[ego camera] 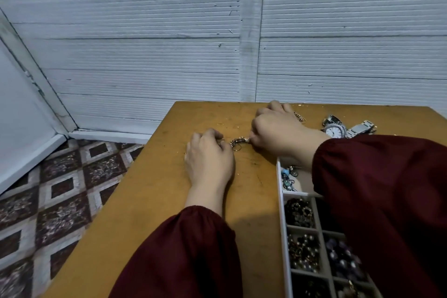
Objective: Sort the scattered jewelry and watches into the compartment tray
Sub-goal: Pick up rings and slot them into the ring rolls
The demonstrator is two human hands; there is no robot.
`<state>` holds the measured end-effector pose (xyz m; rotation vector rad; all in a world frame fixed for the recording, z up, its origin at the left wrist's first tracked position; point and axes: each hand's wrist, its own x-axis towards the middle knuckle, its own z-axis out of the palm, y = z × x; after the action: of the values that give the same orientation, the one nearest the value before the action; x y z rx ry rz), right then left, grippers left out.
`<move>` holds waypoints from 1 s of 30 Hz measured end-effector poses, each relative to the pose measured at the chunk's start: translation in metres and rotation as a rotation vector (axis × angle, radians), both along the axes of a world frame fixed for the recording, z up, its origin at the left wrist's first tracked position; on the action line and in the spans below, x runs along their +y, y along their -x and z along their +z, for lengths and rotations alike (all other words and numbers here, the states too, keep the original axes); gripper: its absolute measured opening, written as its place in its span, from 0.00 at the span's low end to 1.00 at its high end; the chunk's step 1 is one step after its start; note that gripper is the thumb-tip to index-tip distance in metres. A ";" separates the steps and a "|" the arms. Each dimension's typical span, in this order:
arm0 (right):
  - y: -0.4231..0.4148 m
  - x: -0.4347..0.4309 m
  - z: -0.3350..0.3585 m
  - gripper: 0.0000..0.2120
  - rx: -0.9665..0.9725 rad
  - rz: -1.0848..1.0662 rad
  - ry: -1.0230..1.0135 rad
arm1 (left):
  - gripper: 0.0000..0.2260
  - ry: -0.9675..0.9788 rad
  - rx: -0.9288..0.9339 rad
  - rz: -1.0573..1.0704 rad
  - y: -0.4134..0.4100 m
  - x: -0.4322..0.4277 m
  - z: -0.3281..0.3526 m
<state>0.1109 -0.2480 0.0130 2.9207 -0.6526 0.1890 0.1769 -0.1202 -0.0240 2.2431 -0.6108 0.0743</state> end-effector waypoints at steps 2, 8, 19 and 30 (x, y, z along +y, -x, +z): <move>0.001 -0.002 0.003 0.15 -0.047 -0.012 -0.065 | 0.10 0.008 0.002 0.002 0.000 0.000 0.000; 0.009 -0.007 0.022 0.08 -0.369 -0.075 -0.436 | 0.10 -0.010 -0.010 -0.017 0.001 0.002 0.001; 0.035 -0.019 0.017 0.09 -0.218 -0.140 -0.288 | 0.12 -0.165 -0.059 -0.075 0.002 0.001 0.002; 0.027 -0.006 0.012 0.06 -0.124 -0.118 -0.278 | 0.10 -0.200 -0.089 -0.075 0.001 0.000 0.002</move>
<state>0.0842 -0.2535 0.0249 3.1394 -0.9380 0.2891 0.1760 -0.1205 -0.0225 2.4169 -0.7800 0.0777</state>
